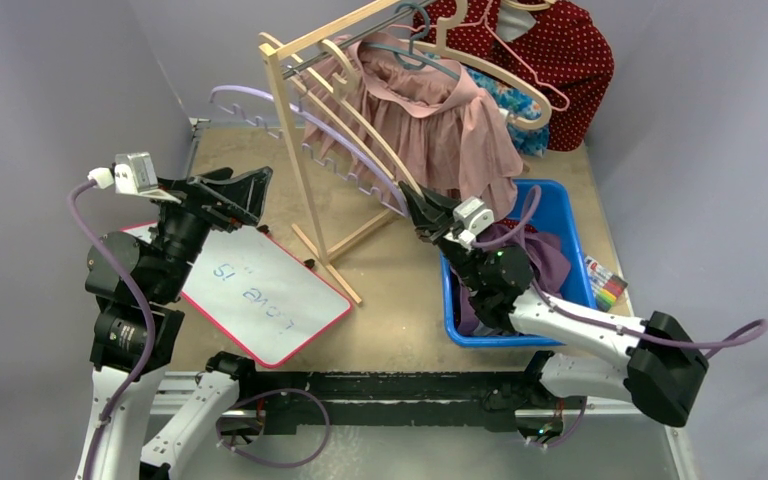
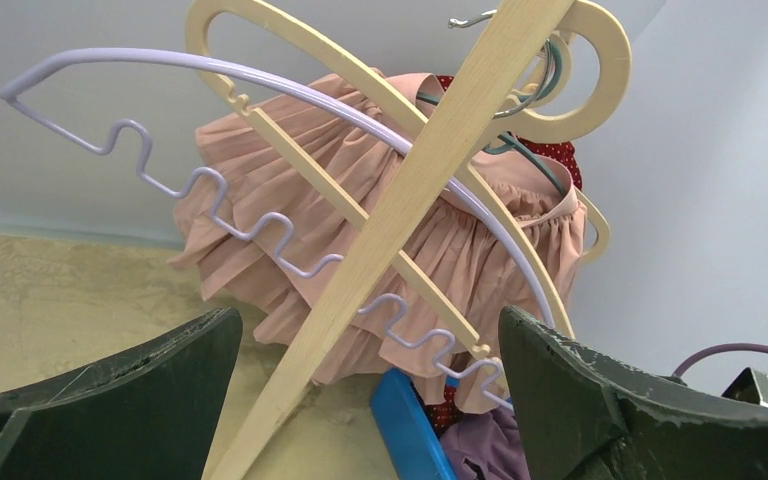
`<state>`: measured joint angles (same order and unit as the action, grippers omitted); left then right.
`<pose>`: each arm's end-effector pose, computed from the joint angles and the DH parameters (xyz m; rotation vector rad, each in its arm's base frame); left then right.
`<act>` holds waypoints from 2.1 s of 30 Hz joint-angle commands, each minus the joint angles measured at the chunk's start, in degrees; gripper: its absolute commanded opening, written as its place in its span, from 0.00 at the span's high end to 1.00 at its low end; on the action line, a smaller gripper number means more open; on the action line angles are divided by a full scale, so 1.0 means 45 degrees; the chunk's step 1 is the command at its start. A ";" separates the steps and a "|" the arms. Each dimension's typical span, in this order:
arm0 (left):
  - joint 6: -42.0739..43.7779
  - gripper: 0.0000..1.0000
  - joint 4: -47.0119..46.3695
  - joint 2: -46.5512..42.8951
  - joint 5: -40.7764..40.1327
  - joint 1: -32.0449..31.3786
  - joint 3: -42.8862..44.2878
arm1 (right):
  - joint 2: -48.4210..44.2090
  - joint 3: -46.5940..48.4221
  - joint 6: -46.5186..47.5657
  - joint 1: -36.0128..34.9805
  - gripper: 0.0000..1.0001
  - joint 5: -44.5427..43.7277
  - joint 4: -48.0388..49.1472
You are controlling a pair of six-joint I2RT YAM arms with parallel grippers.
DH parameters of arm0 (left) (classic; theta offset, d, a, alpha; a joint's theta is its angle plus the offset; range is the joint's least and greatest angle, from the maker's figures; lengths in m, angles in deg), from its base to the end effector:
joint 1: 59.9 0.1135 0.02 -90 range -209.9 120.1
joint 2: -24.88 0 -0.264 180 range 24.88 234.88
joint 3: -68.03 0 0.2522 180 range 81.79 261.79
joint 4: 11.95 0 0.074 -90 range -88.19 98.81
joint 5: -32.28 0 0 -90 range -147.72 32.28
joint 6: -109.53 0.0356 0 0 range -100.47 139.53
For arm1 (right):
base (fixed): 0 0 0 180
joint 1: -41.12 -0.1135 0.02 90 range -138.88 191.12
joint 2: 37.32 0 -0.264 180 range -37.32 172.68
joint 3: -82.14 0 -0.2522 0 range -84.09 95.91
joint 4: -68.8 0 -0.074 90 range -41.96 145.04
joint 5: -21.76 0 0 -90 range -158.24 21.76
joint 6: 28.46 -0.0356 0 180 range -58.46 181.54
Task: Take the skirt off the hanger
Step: Place the hanger at the clothesline.
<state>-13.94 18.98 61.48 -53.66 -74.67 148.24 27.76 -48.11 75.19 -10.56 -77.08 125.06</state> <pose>0.0936 -0.0273 0.4689 -0.1649 1.3805 -0.7544 0.1497 0.1806 0.3578 -0.3442 0.8087 0.5552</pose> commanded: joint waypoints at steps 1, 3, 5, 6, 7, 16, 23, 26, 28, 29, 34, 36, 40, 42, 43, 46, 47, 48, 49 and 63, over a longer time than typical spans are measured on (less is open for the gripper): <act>-0.0150 0.00 -0.0788 0.0122 0.0093 -0.0029 0.0170 | 0.0617 0.0240 0.0480 0.0038 1.00 0.0079 0.2588; -0.0144 0.00 -0.0769 0.0124 0.0054 -0.0039 0.0173 | 0.0973 0.0227 0.0661 0.0021 1.00 0.0160 0.3105; -0.0209 0.00 -0.0842 0.0106 0.0080 -0.0039 0.0137 | 0.1373 0.0331 0.0890 0.0030 1.00 0.0168 0.3559; -0.0217 0.00 -0.0846 0.0099 0.0115 -0.0022 0.0142 | 0.1558 0.0383 0.0951 0.0016 1.00 0.0244 0.3695; -0.0203 0.00 -0.0820 0.0110 0.0132 -0.0037 0.0148 | 0.1688 0.0431 0.1027 0.0019 1.00 0.0338 0.3776; -0.0543 0.00 -0.1213 0.0003 0.0216 -0.0033 -0.0169 | 0.2259 0.0612 0.1308 0.0030 1.00 0.1120 0.4454; -0.0510 0.00 -0.1022 -0.0109 0.0112 -0.0038 -0.0137 | 0.3208 0.0594 0.0894 0.0034 1.00 0.1285 0.6171; -0.0438 0.00 -0.1007 -0.0219 0.0025 -0.0039 -0.0159 | 0.3686 0.0791 0.0778 0.0036 1.00 0.1536 0.6457; -0.0425 0.00 -0.0943 -0.0226 0.0069 -0.0039 -0.0113 | 0.3893 0.0821 0.0751 0.0024 1.00 0.1676 0.6639; -0.0417 0.00 -0.0885 -0.0223 0.0085 -0.0039 -0.0092 | 0.3916 0.0820 0.0648 0.0025 1.00 0.1682 0.6698; -0.0435 0.00 -0.1071 -0.0228 0.0145 -0.0032 -0.0267 | 0.3395 0.0972 0.0267 0.0036 1.00 0.2000 0.5001; -0.0421 0.00 -0.1052 -0.0135 0.0155 -0.0039 -0.0187 | 0.2912 0.1129 0.0057 0.0001 1.00 0.1952 0.3534; -0.0417 0.00 -0.1095 -0.0255 0.0135 -0.0039 -0.0232 | 0.1661 0.1493 -0.0640 0.0015 1.00 0.1336 0.0217; -0.0437 0.00 -0.1195 -0.0318 0.0081 -0.0039 -0.0411 | 0.1217 0.1553 -0.0962 0.0002 1.00 0.1190 -0.0874; -0.0431 0.00 -0.1144 -0.0292 0.0071 -0.0037 -0.0420 | 0.1026 0.1541 -0.1100 0.0003 0.98 0.1160 -0.1380; -0.0481 0.00 -0.1072 -0.0279 0.0168 -0.0039 -0.0436 | 0.0524 0.1849 -0.1455 0.0010 0.94 0.1236 -0.2943; -0.0490 0.00 -0.1099 -0.0316 0.0148 -0.0039 -0.0474 | 0.0414 0.1996 -0.1630 0.0011 0.93 0.1217 -0.3448; -0.0486 0.00 -0.1117 -0.0357 0.0114 -0.0039 -0.0520 | 0.0335 0.2146 -0.1803 0.0009 0.92 0.1145 -0.3892; -0.0481 0.00 -0.1110 -0.0359 0.0049 -0.0034 -0.0536 | 0.0237 0.2304 -0.1974 0.0001 0.91 0.1118 -0.4306; -0.0594 0.00 -0.1387 -0.0440 0.0109 -0.0039 -0.0754 | -0.1330 0.2585 -0.3785 0.0002 0.52 0.0954 -0.7702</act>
<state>-15.87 15.98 60.23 -53.42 -74.67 145.77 25.16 -38.51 60.70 -10.52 -70.52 94.00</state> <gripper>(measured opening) 0.997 0.434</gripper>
